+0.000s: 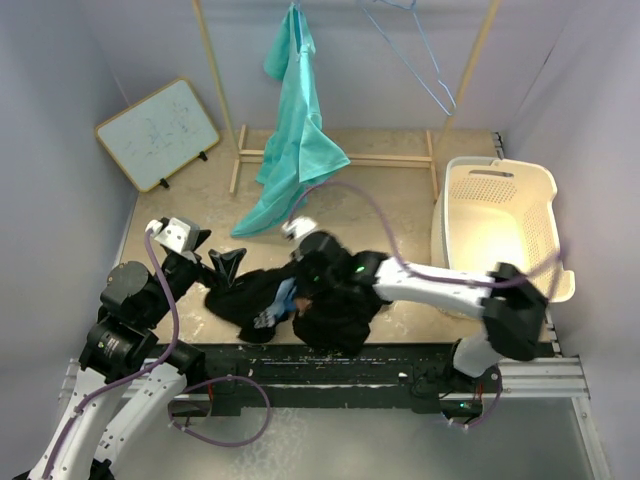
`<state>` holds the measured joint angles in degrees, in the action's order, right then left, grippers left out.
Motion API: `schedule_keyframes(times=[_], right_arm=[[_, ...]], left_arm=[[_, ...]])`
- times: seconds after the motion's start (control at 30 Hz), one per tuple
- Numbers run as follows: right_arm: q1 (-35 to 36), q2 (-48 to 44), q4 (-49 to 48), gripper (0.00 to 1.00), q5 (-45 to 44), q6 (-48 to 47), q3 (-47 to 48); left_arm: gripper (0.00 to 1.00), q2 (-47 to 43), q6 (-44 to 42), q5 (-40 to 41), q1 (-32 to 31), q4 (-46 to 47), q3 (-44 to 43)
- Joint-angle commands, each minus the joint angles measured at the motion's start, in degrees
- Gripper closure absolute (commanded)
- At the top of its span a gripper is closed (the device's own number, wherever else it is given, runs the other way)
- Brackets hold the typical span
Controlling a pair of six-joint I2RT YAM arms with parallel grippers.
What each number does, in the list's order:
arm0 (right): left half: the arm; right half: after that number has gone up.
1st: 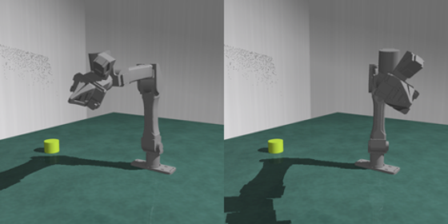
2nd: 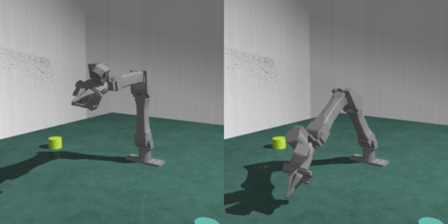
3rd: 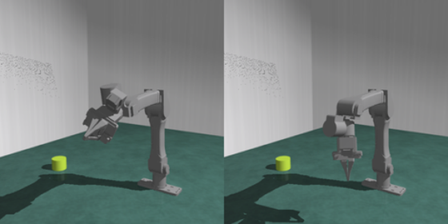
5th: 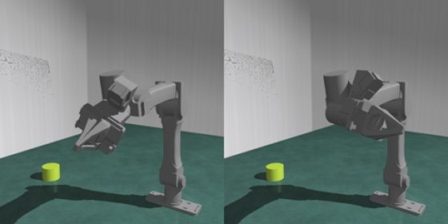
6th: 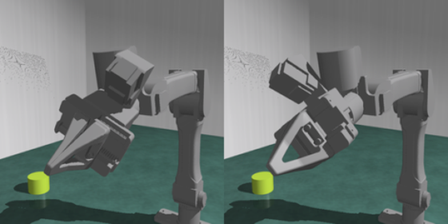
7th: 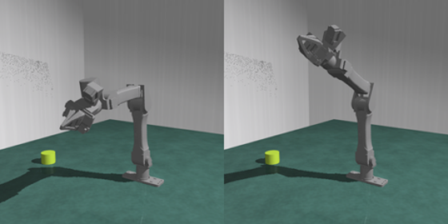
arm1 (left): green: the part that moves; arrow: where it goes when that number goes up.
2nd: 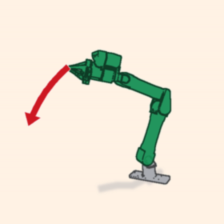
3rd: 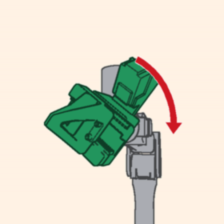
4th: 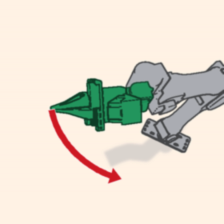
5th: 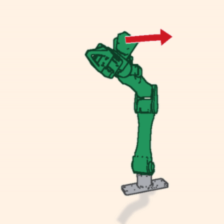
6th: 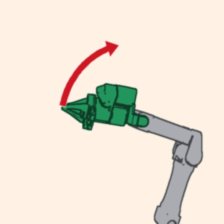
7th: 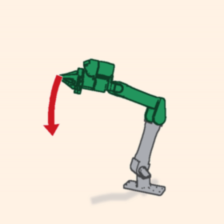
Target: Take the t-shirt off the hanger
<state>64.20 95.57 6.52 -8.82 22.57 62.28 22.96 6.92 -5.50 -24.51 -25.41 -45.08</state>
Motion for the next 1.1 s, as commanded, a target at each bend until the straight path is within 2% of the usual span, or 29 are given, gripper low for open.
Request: schedule_keyframes(times=[0.0, 0.1, 0.2, 0.37, 0.5, 0.67, 0.8, 0.97, 1.07], right_arm=[[-13.43, -20.9, 3.04, 1.0, -1.7, 6.41, -2.46], [-27.73, -30.16, 8.67, 1.0, 2.6, 5.45, -0.21], [-35.72, -32.89, 15.98, 1.0, 2.14, 3.33, 6.27], [-48.18, -34.47, 23.31, 0.98, -0.65, 1.94, 15.6], [-60.22, -35.44, 24.79, 0.97, 2.51, 1.05, 22.7], [-71.39, -31.64, 26.6, 1.0, 4.64, 3.31, 31.68], [-76.96, -30.15, 25.84, 1.0, 7.18, 7.03, 36.53], [-77.86, -30.44, 26.76, 1.0, -1.72, 8.2, 45.77], [-77.98, -26.81, 27.94, 1.0, -5.8, 7.33, 53.69]], left_arm=[[0.13, -0.31, 0.87, 0.59, -0.06, 1.24, 0.0], [0.13, -0.32, 0.89, 0.34, -0.07, 1.19, 0.06], [0.13, -0.16, 0.89, -0.02, -0.01, 1.31, 0.0], [0.13, -0.41, 0.96, -0.04, -0.03, 1.32, -0.01], [0.13, -0.64, 0.99, -0.03, -0.01, 1.41, 0.12], [0.13, -0.36, 0.89, -0.37, -0.01, 1.54, 0.12], [0.13, -0.59, 0.9, -0.48, -0.01, 1.75, 0.17], [0.13, -1.05, 0.77, -0.48, -0.06, 1.94, 0.26], [0.12, -1.13, 0.79, -0.86, -0.01, 2.01, 0.32]])
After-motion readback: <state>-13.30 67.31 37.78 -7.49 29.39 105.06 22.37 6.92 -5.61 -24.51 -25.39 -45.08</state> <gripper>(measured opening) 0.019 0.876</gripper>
